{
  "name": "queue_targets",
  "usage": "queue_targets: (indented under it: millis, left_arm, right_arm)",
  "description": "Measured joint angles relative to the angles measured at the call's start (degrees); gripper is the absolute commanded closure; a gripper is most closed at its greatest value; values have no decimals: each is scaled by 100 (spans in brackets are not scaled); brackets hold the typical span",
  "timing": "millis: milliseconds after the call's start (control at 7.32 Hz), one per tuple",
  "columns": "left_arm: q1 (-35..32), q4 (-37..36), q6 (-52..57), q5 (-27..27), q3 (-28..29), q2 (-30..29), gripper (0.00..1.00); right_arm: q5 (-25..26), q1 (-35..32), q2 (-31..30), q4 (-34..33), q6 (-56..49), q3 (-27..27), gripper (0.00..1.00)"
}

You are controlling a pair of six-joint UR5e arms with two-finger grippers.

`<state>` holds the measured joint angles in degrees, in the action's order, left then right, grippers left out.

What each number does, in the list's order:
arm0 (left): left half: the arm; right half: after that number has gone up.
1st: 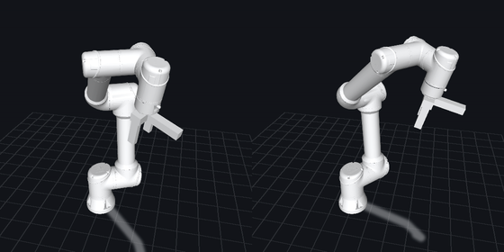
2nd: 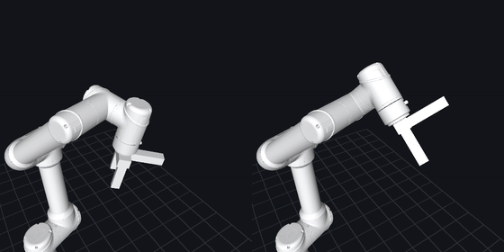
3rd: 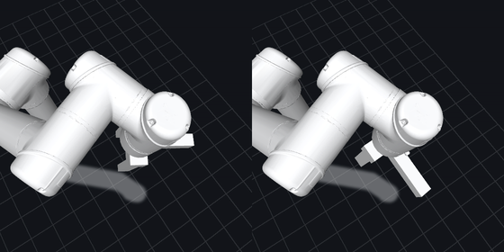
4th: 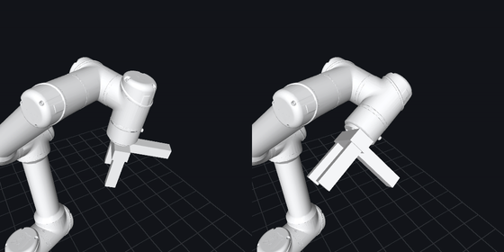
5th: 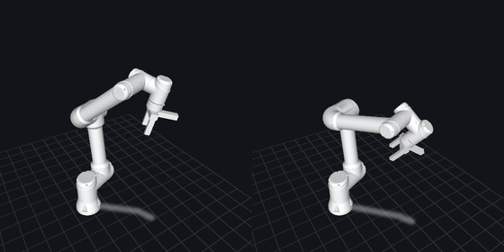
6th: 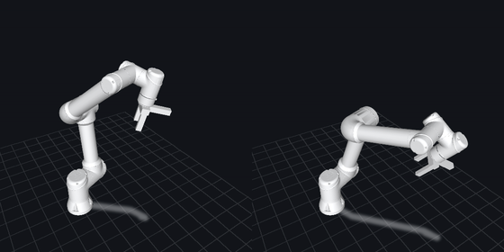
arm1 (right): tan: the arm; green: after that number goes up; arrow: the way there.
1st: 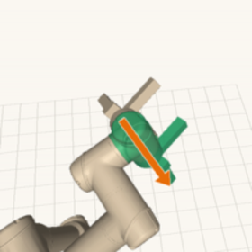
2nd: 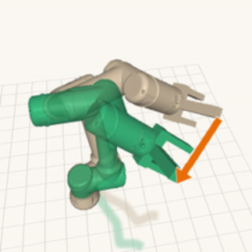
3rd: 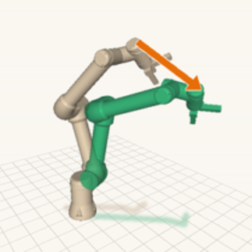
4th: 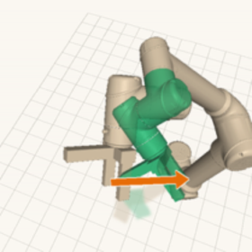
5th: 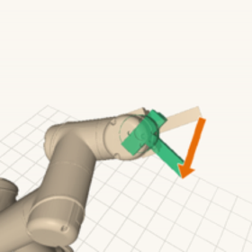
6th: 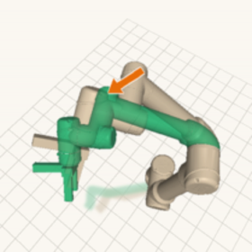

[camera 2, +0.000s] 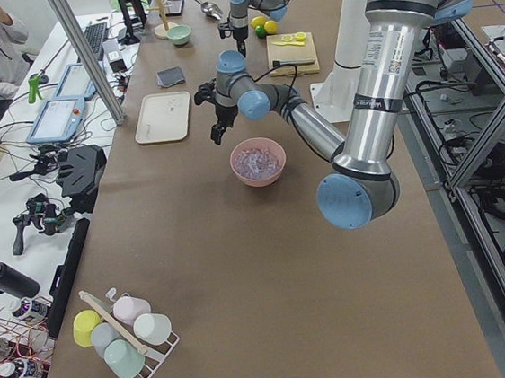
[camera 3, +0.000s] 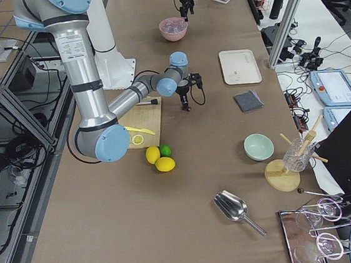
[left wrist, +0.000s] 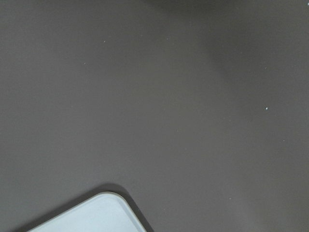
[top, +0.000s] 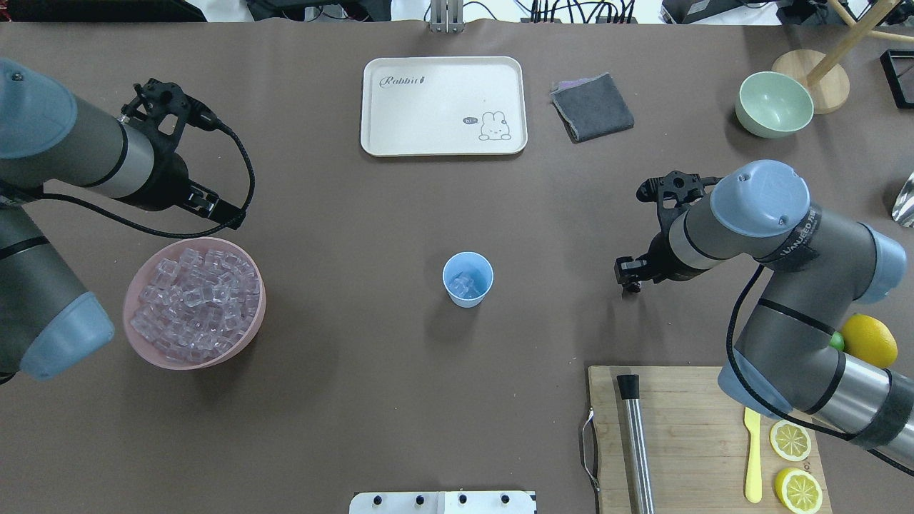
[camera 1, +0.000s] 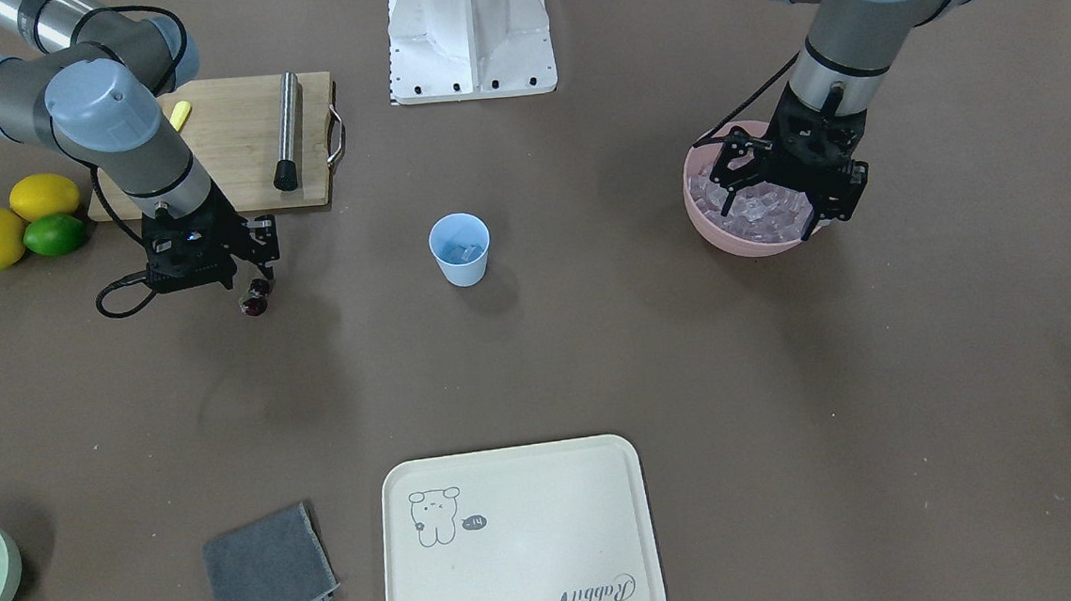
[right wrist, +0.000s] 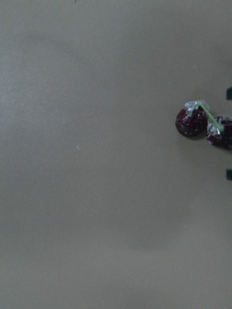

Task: Put ice and cherries in cup
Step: 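Grasp the pair of dark cherries by the stem with the right gripper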

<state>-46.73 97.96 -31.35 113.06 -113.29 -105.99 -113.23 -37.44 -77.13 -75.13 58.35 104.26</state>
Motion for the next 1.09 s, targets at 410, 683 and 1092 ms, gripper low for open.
queue_targets:
  millis: [410, 683, 1092]
  left_arm:
    - [-64, 3, 18, 8, -75, 114, 3]
    - [-71, 4, 17, 6, -107, 136, 3]
    - [-73, 4, 16, 0, -106, 140, 3]
  right_arm:
    - [125, -5, -3, 10, 645, -46, 56]
    - [228, 3, 9, 6, 953, -58, 65]
    - [401, 40, 22, 1, 1238, -73, 100]
